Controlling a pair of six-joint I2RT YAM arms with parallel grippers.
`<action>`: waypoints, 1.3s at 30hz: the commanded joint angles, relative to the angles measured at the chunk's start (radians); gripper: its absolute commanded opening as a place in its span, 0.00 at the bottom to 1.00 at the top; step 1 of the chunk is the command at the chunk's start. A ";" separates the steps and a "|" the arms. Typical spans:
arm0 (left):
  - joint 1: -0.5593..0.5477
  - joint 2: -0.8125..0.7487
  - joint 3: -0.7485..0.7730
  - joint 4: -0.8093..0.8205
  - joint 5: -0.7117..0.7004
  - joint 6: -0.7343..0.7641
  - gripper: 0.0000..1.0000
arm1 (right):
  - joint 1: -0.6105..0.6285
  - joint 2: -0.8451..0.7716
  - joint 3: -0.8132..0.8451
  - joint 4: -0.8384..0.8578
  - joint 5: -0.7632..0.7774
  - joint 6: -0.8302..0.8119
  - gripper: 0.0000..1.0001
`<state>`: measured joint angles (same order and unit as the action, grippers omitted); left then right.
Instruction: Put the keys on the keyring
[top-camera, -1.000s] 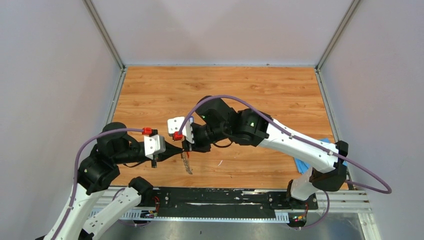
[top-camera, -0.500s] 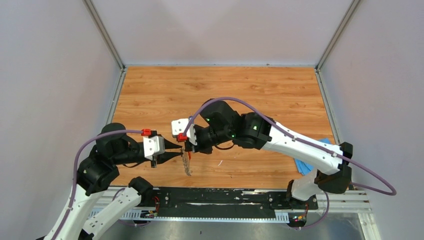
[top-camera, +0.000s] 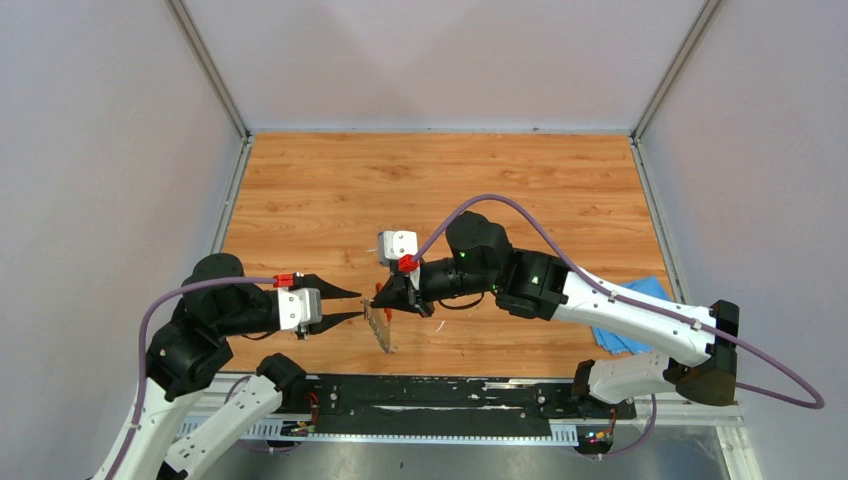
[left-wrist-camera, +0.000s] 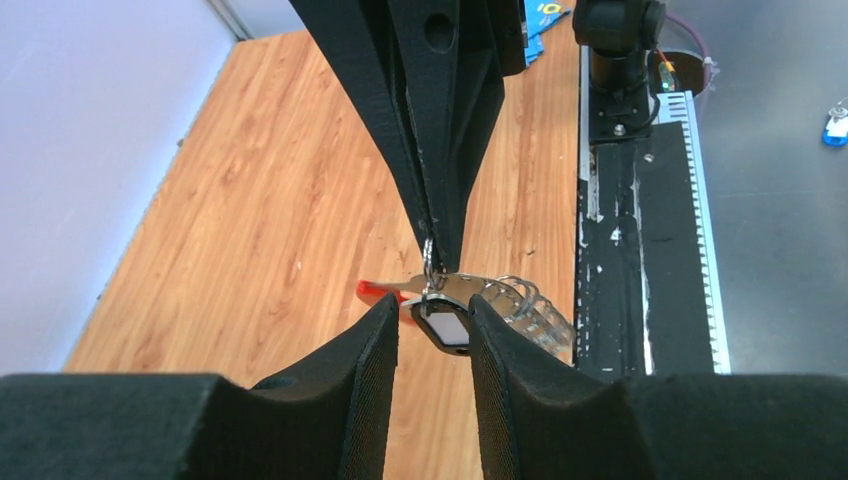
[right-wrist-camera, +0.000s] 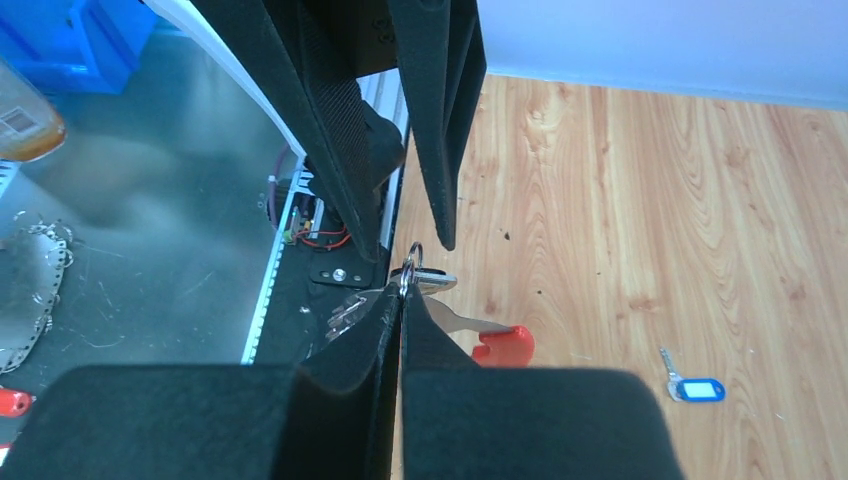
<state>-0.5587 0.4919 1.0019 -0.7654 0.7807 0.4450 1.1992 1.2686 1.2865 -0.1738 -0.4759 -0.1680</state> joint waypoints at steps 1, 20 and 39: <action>-0.003 -0.025 -0.012 0.007 -0.031 0.059 0.34 | -0.010 -0.010 -0.024 0.131 -0.064 0.065 0.00; -0.004 -0.079 -0.045 0.008 -0.007 0.129 0.38 | -0.017 0.003 -0.021 0.127 -0.122 0.073 0.00; -0.003 -0.093 -0.042 0.008 0.084 0.119 0.17 | -0.018 0.023 0.009 0.072 -0.127 0.045 0.00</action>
<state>-0.5587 0.4057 0.9489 -0.7639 0.8360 0.5659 1.1946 1.2873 1.2640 -0.1017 -0.5812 -0.1055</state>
